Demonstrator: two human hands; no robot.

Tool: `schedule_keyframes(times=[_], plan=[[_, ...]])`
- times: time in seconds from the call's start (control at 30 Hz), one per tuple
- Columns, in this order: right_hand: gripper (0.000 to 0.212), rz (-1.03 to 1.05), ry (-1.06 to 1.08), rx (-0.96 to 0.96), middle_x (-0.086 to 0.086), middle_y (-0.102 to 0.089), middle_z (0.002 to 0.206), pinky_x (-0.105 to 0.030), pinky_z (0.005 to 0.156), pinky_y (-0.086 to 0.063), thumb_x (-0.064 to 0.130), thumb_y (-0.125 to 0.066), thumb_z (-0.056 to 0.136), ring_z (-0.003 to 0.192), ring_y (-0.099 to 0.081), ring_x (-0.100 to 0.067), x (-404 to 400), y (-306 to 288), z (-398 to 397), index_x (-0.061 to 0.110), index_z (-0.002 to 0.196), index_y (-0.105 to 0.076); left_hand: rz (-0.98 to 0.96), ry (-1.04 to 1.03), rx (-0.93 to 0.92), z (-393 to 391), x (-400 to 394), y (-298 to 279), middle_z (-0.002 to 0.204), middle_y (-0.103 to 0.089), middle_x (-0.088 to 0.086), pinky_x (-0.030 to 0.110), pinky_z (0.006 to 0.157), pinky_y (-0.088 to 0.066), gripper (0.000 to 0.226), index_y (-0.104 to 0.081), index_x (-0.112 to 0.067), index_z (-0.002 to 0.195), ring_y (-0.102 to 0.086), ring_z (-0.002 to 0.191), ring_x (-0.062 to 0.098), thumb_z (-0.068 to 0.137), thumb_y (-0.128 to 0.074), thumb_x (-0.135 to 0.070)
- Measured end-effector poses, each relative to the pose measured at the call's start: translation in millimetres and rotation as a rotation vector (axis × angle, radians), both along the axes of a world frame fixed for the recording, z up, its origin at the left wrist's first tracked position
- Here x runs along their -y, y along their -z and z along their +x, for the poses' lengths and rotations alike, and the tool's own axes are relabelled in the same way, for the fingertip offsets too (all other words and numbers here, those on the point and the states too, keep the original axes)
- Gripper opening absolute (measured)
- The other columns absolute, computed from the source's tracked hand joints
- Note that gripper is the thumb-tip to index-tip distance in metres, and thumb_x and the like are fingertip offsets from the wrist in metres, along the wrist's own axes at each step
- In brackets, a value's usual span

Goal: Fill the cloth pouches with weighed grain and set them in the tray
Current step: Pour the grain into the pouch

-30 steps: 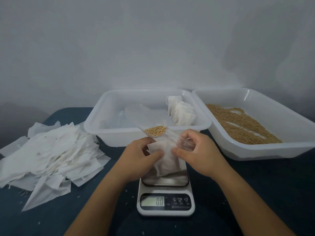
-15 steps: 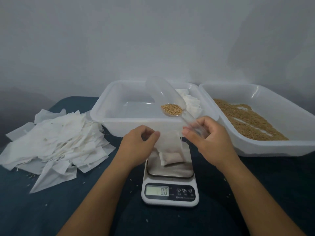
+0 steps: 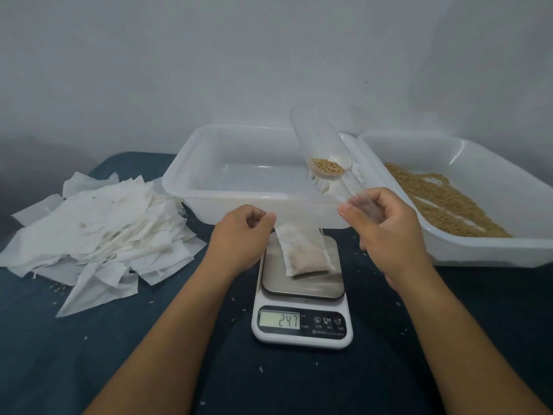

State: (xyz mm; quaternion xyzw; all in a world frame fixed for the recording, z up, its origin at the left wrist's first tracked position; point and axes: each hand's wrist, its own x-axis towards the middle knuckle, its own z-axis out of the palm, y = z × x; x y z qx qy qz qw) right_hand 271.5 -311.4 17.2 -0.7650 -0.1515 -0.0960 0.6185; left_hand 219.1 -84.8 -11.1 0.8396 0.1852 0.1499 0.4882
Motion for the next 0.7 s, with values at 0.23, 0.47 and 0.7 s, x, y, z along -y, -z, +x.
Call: schedule_keyframes(times=[0.23,0.47,0.7], plan=[[0.017,-0.001,0.012,0.002,0.01,-0.073,0.086,-0.015,0.046,-0.046,0.033,-0.081,0.088,0.047,-0.055,0.0,0,2,1,0.024,0.092,-0.067,0.013,0.027,-0.024,-1,2,-2,0.082,-0.067,-0.016,0.028,0.066,-0.044,0.024,-0.068,-0.03,0.088,-0.061,0.075,0.002,0.099,-0.058,-0.048],[0.017,-0.018,0.028,0.015,0.013,-0.074,0.09,-0.016,0.05,-0.049,0.037,-0.081,0.087,0.054,-0.059,0.002,1,3,2,0.028,0.093,-0.068,0.092,0.117,-0.07,-3,7,-1,0.095,-0.07,-0.016,0.021,0.073,-0.045,0.028,-0.071,-0.028,0.097,-0.063,0.088,0.0,0.096,-0.061,-0.053],[0.017,-0.039,0.05,0.023,0.013,-0.074,0.092,-0.025,0.059,-0.051,0.045,-0.079,0.086,0.062,-0.062,-0.001,3,2,3,0.034,0.091,-0.067,0.047,0.167,0.009,-6,19,-6,0.08,-0.072,-0.012,0.03,0.073,-0.057,0.013,-0.066,-0.028,0.086,-0.07,0.076,0.006,0.092,-0.073,-0.038]])
